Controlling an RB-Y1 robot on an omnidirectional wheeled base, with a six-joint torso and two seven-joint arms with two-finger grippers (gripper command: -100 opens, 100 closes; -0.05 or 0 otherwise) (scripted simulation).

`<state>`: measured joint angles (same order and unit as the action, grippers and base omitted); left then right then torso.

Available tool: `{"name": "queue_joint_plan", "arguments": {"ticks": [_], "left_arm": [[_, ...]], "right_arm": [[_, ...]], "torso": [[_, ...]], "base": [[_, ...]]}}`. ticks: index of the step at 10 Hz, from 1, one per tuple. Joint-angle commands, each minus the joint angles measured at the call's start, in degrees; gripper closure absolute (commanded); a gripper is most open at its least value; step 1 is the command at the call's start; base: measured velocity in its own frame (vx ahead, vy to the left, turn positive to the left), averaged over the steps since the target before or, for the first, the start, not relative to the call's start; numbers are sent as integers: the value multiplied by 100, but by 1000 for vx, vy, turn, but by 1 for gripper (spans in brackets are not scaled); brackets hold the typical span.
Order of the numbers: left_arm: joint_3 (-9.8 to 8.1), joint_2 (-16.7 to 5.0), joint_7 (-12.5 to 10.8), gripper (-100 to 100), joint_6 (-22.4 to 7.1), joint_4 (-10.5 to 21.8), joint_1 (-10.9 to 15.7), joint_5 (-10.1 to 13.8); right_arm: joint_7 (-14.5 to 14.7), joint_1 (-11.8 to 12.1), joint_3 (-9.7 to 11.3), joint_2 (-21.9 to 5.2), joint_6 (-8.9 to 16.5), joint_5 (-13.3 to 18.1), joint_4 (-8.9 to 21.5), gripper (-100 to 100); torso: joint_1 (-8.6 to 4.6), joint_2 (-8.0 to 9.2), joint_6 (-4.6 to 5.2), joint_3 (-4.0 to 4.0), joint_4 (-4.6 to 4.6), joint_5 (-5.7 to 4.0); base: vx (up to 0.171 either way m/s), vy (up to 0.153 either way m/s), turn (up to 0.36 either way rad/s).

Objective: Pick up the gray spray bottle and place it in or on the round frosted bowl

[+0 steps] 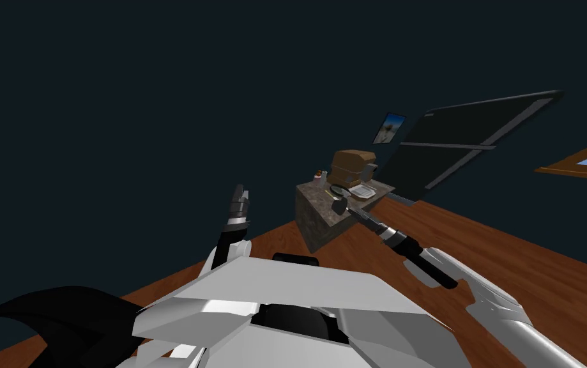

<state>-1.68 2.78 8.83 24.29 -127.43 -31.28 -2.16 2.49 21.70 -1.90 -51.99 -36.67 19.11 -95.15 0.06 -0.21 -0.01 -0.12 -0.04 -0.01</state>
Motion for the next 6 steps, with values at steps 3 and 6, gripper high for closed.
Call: {"name": "queue_joint_plan", "arguments": {"ticks": [3, 6], "left_arm": [[0, 0, 0, 0, 0, 0, 0, 0], [-1, 0, 0, 0, 0, 0, -1, 0]], "right_arm": [[36, -5, 57, -549, 109, 230, 434, -100], [73, -15, 117, -942, 183, 400, 731, -100]], "torso": [[1, 0, 2, 0, 0, 1], [6, -2, 5, -1, 0, 2]], "base": [[12, 25, 118], [19, 37, 108]]}}
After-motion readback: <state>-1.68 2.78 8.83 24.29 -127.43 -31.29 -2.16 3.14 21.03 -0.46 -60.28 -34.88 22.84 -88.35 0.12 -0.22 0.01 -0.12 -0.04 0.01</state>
